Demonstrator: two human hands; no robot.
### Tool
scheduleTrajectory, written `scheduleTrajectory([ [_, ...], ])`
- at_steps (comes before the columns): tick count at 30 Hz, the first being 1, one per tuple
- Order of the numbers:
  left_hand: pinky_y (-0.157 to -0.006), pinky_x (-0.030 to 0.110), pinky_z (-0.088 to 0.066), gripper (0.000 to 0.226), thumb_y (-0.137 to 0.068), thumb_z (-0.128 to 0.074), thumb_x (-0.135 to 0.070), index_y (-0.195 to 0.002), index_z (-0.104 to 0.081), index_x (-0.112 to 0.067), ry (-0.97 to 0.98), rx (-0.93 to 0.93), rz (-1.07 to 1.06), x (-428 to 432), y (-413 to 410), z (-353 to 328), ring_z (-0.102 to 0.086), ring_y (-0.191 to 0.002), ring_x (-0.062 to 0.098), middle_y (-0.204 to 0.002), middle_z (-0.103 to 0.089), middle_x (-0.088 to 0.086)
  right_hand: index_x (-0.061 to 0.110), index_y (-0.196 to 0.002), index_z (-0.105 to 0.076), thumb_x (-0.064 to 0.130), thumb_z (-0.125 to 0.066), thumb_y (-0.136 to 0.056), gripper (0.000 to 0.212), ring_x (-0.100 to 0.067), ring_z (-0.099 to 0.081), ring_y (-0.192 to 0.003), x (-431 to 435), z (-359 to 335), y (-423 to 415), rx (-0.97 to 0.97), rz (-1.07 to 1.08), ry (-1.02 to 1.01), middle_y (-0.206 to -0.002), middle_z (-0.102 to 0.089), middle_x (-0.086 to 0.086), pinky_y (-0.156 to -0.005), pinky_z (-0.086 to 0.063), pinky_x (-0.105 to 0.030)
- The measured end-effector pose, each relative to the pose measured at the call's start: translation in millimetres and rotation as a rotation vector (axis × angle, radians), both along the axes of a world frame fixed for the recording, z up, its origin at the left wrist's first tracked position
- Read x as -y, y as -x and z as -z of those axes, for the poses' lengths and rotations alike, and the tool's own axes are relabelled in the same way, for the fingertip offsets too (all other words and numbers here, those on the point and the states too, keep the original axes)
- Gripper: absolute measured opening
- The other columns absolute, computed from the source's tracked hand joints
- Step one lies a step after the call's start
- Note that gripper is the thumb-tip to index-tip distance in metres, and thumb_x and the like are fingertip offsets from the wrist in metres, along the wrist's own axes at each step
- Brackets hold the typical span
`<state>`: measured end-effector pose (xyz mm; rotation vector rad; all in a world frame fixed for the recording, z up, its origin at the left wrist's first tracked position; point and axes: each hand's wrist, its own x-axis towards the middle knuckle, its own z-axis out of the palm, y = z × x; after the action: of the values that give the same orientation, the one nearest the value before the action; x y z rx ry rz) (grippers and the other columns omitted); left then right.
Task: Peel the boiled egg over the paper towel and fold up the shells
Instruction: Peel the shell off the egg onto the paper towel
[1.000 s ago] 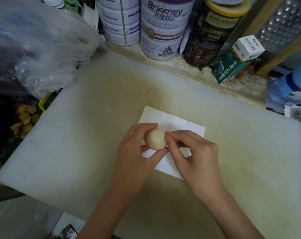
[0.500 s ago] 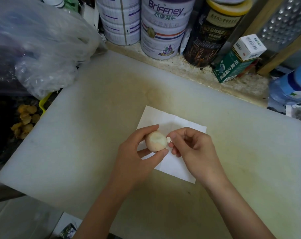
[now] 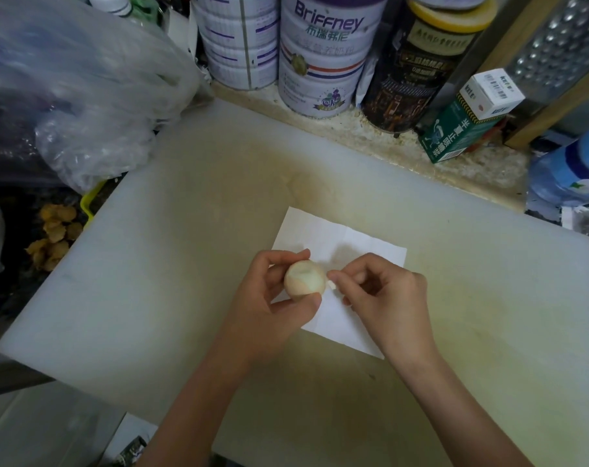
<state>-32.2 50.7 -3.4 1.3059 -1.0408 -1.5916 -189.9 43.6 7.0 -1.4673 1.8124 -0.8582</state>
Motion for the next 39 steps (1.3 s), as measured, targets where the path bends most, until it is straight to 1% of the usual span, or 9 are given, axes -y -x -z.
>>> scheduleTrajectory([
  [4, -0.081, 0.011, -0.048, 0.042, -0.07, -0.069, -0.006, -0.108, -0.06, -0.021, 0.012, -0.019, -0.031, 1, -2, -2, -0.061, -0.109, 0.003, -0.115, -0.067, -0.01, 0.018, -0.074, -0.072, 0.022, -0.064, -0.087, 0.015, -0.012, -0.064, -0.057, -5, -5, -1, -0.086, -0.066, 0.086, -0.061, -0.068, 0.002, -0.057, -0.049, -0.027],
  [8, -0.077, 0.01, -0.049, 0.042, -0.079, -0.067, 0.007, -0.109, -0.062, -0.022, 0.017, -0.035, -0.041, 1, -3, 0, -0.061, -0.109, 0.004, -0.112, -0.068, -0.011, 0.021, -0.094, -0.074, 0.026, -0.066, -0.085, 0.013, -0.004, -0.063, -0.076, -7, -21, -6, -0.112, -0.154, 0.127, -0.086, -0.07, 0.01, -0.067, -0.048, -0.01],
  [12, -0.077, 0.014, -0.051, 0.043, -0.076, -0.073, 0.003, -0.11, -0.06, -0.021, 0.047, -0.058, -0.039, -2, 0, 0, -0.063, -0.108, 0.009, -0.113, -0.067, -0.007, 0.023, -0.093, -0.074, 0.026, -0.073, -0.077, 0.016, -0.004, -0.064, -0.074, -7, -26, -16, 0.036, -0.128, 0.074, -0.083, -0.069, 0.011, -0.069, -0.051, -0.014],
  [17, -0.072, 0.013, -0.052, 0.044, -0.068, -0.083, -0.015, -0.101, -0.061, -0.032, 0.116, 0.163, -0.102, -3, 7, -2, -0.065, -0.096, 0.002, -0.102, -0.066, -0.021, 0.032, -0.074, -0.072, 0.017, -0.077, -0.074, 0.016, -0.003, -0.065, -0.067, -6, -24, -19, 0.116, -0.062, 0.056, -0.071, -0.07, 0.01, -0.061, -0.05, -0.013],
  [21, -0.064, 0.007, -0.05, 0.042, -0.064, -0.085, -0.021, -0.096, -0.061, -0.035, 0.139, 0.277, -0.144, -2, 10, -2, -0.066, -0.084, -0.002, -0.093, -0.066, -0.026, 0.03, -0.073, -0.073, 0.015, -0.076, -0.075, 0.016, 0.0, -0.065, -0.066, -8, -25, -20, 0.08, -0.063, 0.063, -0.07, -0.071, 0.011, -0.059, -0.049, -0.011],
  [27, -0.068, 0.01, -0.052, 0.041, -0.067, -0.082, -0.015, -0.099, -0.063, -0.034, 0.159, 0.292, -0.097, -2, 5, -1, -0.067, -0.089, 0.0, -0.094, -0.068, -0.02, 0.023, -0.081, -0.075, 0.016, -0.074, -0.078, 0.008, 0.002, -0.066, -0.07, -13, -29, -20, -0.018, -0.118, 0.063, -0.075, -0.072, 0.012, -0.066, -0.053, -0.015],
  [30, -0.069, 0.011, -0.052, 0.042, -0.068, -0.08, -0.014, -0.099, -0.062, -0.035, 0.186, 0.287, -0.091, -2, 2, -2, -0.067, -0.09, 0.001, -0.097, -0.068, -0.021, 0.022, -0.09, -0.075, 0.022, -0.076, -0.075, 0.015, 0.002, -0.066, -0.073, -13, -31, -21, -0.008, -0.136, 0.017, -0.079, -0.071, 0.011, -0.07, -0.052, -0.013],
  [35, -0.07, 0.008, -0.051, 0.041, -0.07, -0.079, -0.016, -0.1, -0.062, -0.038, 0.249, 0.35, -0.089, -3, 3, -6, -0.066, -0.091, -0.001, -0.101, -0.066, -0.025, 0.027, -0.082, -0.075, 0.014, -0.076, -0.075, 0.015, 0.006, -0.065, -0.068, -12, -33, -19, 0.063, -0.094, 0.013, -0.07, -0.068, 0.022, -0.065, -0.049, -0.006],
  [39, -0.071, 0.007, -0.049, 0.045, -0.07, -0.079, -0.013, -0.099, -0.061, -0.043, 0.247, 0.391, -0.086, -5, 4, -6, -0.064, -0.093, -0.004, -0.103, -0.064, -0.029, 0.021, -0.083, -0.075, 0.012, -0.073, -0.078, 0.011, 0.005, -0.066, -0.069, -16, -33, -19, 0.005, -0.115, 0.027, -0.075, -0.072, 0.015, -0.066, -0.052, -0.01],
])
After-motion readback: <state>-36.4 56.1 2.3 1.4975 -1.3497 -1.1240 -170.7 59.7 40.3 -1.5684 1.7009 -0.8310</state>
